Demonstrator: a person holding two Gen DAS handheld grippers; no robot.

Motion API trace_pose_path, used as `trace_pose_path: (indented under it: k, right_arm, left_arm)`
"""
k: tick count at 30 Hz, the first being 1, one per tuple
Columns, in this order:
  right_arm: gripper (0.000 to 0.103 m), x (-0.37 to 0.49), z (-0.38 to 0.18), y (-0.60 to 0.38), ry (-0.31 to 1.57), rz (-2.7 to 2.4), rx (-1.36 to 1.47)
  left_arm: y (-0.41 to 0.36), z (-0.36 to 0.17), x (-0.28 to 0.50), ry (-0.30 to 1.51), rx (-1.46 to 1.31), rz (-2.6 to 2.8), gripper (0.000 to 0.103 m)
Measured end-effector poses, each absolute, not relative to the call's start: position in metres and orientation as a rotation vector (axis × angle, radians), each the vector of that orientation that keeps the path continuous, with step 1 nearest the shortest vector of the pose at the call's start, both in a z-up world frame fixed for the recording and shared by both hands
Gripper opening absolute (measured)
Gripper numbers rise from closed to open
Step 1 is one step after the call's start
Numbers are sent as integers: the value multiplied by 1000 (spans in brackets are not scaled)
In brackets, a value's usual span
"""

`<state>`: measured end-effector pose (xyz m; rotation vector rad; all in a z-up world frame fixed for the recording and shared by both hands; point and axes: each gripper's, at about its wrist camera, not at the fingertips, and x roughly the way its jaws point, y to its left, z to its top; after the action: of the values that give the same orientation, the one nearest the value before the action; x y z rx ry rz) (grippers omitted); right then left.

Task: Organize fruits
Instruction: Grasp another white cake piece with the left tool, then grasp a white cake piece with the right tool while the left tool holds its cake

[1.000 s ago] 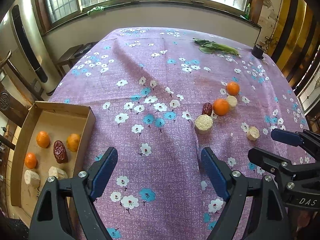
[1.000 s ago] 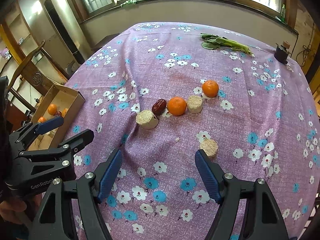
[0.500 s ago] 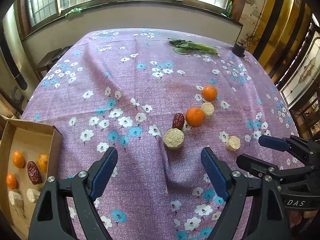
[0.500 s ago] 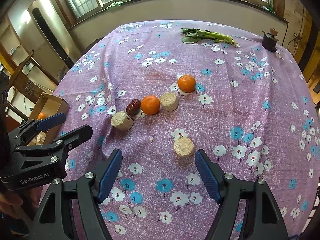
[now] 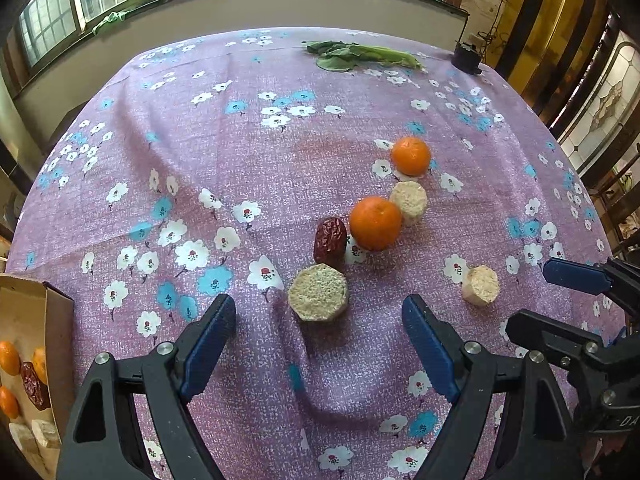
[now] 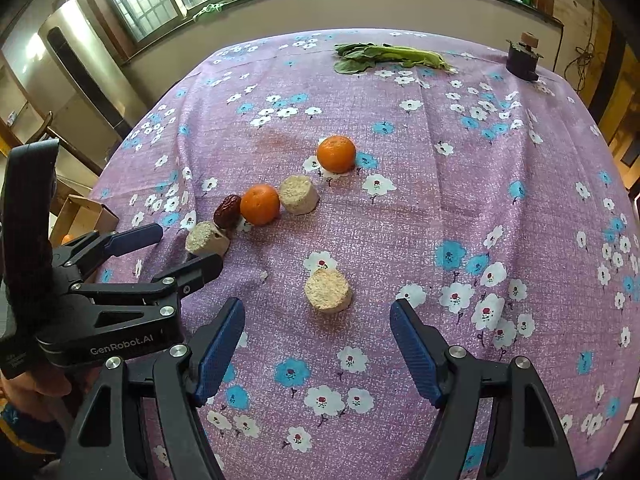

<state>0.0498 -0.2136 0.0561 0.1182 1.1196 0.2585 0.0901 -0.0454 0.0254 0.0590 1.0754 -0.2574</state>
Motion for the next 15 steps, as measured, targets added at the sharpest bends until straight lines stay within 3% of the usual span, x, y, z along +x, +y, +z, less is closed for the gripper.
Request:
trace_pose_path:
  k: [4, 6, 8, 12, 15]
  right_arm:
    - [79, 54, 52, -216, 1122, 263, 125]
    - [79, 55, 50, -216, 1124, 266, 123]
    - [79, 57, 47, -217, 1127, 268, 120]
    - [75, 59, 43, -214, 1135, 284, 97]
    - [69, 61, 41, -211, 1142, 296, 80]
  left_arm:
    - [-44, 21, 96, 1073, 60, -281, 81]
    - [-42, 16, 99, 1090, 55, -290, 58]
    - [-41, 10, 102, 1109, 57, -287, 45]
    - [-41, 12, 101, 1092, 64, -302, 31]
    - [-39, 15, 99, 1085, 60, -297, 31]
